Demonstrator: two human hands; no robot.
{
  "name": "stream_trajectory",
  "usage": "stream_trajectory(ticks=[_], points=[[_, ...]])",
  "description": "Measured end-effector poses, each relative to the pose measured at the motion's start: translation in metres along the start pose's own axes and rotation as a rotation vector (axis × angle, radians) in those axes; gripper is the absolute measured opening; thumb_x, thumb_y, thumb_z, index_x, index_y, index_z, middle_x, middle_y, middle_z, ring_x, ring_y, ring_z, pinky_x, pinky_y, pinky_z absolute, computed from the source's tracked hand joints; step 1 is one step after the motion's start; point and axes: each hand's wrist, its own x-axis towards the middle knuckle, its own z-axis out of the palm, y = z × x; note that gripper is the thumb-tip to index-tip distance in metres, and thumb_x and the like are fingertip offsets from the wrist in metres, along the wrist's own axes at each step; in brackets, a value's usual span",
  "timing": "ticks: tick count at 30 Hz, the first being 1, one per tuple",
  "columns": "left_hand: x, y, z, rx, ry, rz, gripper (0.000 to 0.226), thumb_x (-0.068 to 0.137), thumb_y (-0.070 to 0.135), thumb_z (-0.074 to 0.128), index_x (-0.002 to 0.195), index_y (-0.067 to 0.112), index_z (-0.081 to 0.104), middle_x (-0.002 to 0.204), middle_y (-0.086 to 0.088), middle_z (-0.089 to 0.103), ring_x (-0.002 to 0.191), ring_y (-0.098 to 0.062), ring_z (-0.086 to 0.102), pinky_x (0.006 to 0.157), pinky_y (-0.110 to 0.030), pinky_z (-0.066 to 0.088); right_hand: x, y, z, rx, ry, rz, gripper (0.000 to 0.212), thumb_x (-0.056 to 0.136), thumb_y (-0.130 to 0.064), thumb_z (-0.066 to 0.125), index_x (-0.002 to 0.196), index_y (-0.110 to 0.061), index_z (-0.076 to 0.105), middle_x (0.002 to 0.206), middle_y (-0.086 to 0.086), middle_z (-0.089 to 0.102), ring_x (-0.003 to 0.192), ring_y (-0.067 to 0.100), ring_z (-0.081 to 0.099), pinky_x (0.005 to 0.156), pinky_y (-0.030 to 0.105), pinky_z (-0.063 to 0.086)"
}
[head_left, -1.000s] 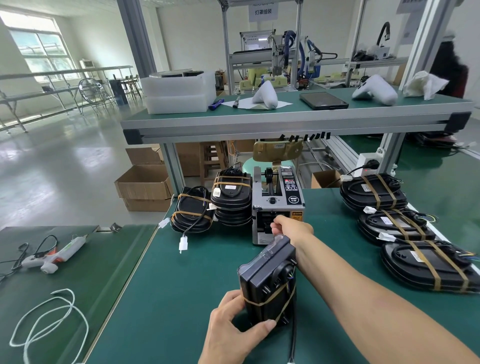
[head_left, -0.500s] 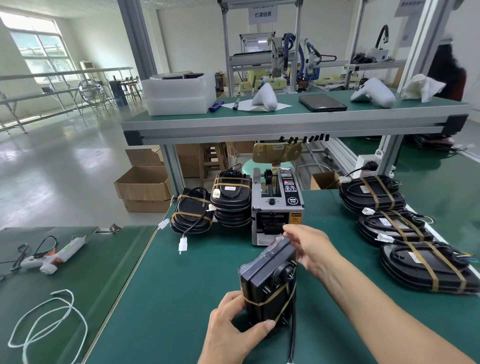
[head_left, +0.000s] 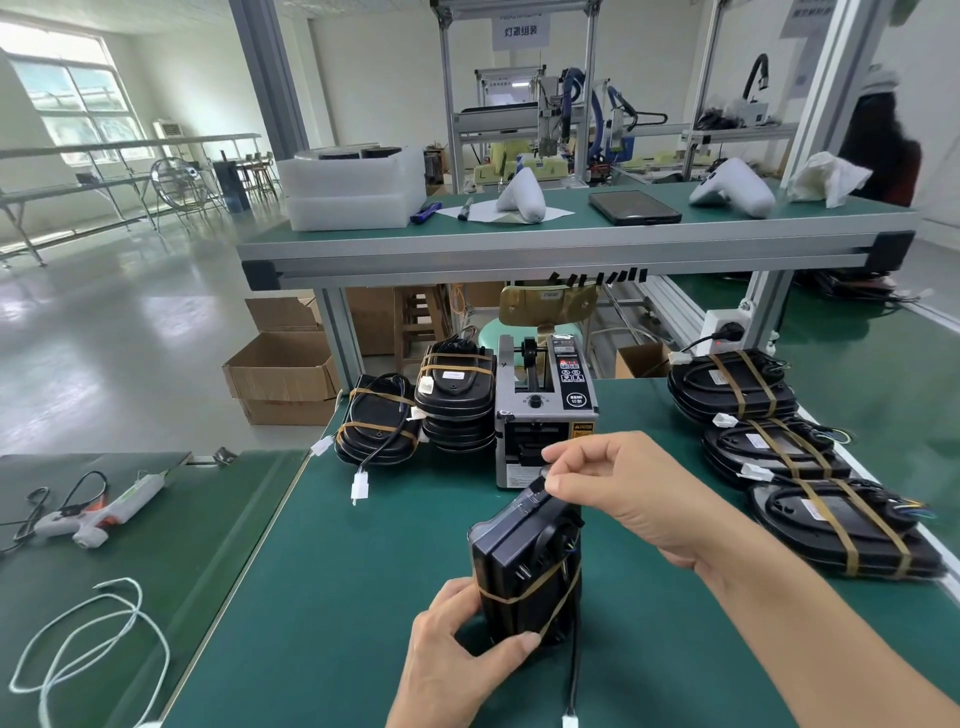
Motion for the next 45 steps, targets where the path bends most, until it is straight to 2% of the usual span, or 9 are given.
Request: stream_trajectory(ticks=[3,7,13,21,27,36,40,43,45], points=[[0.001,-0.002,0.0,0.0,-0.001,0.001,0.035,0.067,0.044,0.092,0.101,0.046,0.082,0.117,0.015,0.075,0.111,-0.011,0.073,0.092,-0.014,0.052,0.001,-0.004,0.002,-0.085,-0.032,-0.009,0.016,0.085,-0.01,0.081,0.072,-0.02,0.08,0.121,-0.012,0.07,0.098,0.0,0.074,0.089,0.02,0.048],[0.001,-0.004,0.0,-0.001,0.002,0.0,0.035,0.067,0.044,0.093,0.101,0.046,0.082,0.118,0.016,0.075,0.112,-0.01,0.073,0.093,-0.014,0.051,0.003,-0.004,0.004,-0.126,-0.058,0.0,0.018,0.084,-0.01,0.082,0.07,-0.021,0.081,0.112,-0.01,0.073,0.1,-0.009,0.069,0.092,0.02,0.046],[0.001,-0.005,0.001,-0.006,0.001,0.002,0.037,0.068,0.044,0.093,0.103,0.046,0.082,0.119,0.016,0.075,0.113,-0.01,0.073,0.093,-0.013,0.051,0.005,-0.003,0.004,-0.154,-0.065,0.002,0.015,0.083,-0.013,0.082,0.071,-0.021,0.081,0.107,-0.012,0.075,0.099,-0.011,0.068,0.094,0.023,0.047],[0.001,-0.003,0.0,-0.015,0.003,0.002,0.037,0.069,0.046,0.093,0.104,0.045,0.082,0.119,0.016,0.075,0.114,-0.01,0.072,0.093,-0.012,0.051,0.006,-0.001,0.007,-0.188,-0.045,-0.005,0.015,0.082,-0.013,0.082,0.071,-0.024,0.082,0.111,-0.013,0.072,0.1,-0.009,0.069,0.099,0.028,0.05],[0.001,-0.002,0.0,-0.023,0.009,0.009,0.038,0.068,0.047,0.094,0.104,0.046,0.082,0.118,0.016,0.075,0.113,-0.009,0.073,0.093,-0.013,0.051,0.007,0.003,0.009,-0.238,-0.028,-0.037,0.016,0.081,-0.013,0.08,0.069,-0.024,0.081,0.096,-0.013,0.076,0.103,-0.016,0.064,0.091,0.022,0.047],[0.001,0.002,0.0,-0.03,0.016,0.013,0.039,0.067,0.049,0.093,0.104,0.049,0.081,0.117,0.017,0.075,0.111,-0.008,0.073,0.092,-0.011,0.051,0.01,0.005,0.009,-0.27,-0.005,-0.039,0.015,0.081,-0.014,0.079,0.068,-0.023,0.08,0.094,-0.018,0.075,0.096,-0.016,0.066,0.088,0.022,0.048],[0.0,0.002,0.0,-0.025,0.019,0.011,0.039,0.067,0.049,0.092,0.104,0.051,0.08,0.116,0.019,0.075,0.111,-0.007,0.073,0.092,-0.01,0.05,0.011,0.005,0.008,-0.294,-0.028,-0.06,0.013,0.082,-0.014,0.077,0.071,-0.022,0.08,0.1,-0.028,0.071,0.093,-0.007,0.07,0.082,0.018,0.05],[0.0,0.002,0.0,-0.025,0.018,0.007,0.039,0.066,0.048,0.092,0.104,0.052,0.08,0.116,0.018,0.075,0.111,-0.007,0.073,0.092,-0.01,0.05,0.012,0.004,0.007,-0.327,-0.04,-0.087,0.013,0.082,-0.014,0.076,0.071,-0.019,0.079,0.101,-0.014,0.073,0.093,0.012,0.072,0.071,0.006,0.05],[0.0,0.002,0.0,-0.027,0.017,0.006,0.039,0.067,0.048,0.093,0.103,0.051,0.081,0.116,0.018,0.075,0.11,-0.008,0.073,0.092,-0.011,0.051,0.013,0.002,0.006,-0.359,-0.042,-0.087,0.013,0.082,-0.017,0.076,0.07,-0.02,0.078,0.099,-0.005,0.076,0.094,0.015,0.072,0.068,0.003,0.049]])
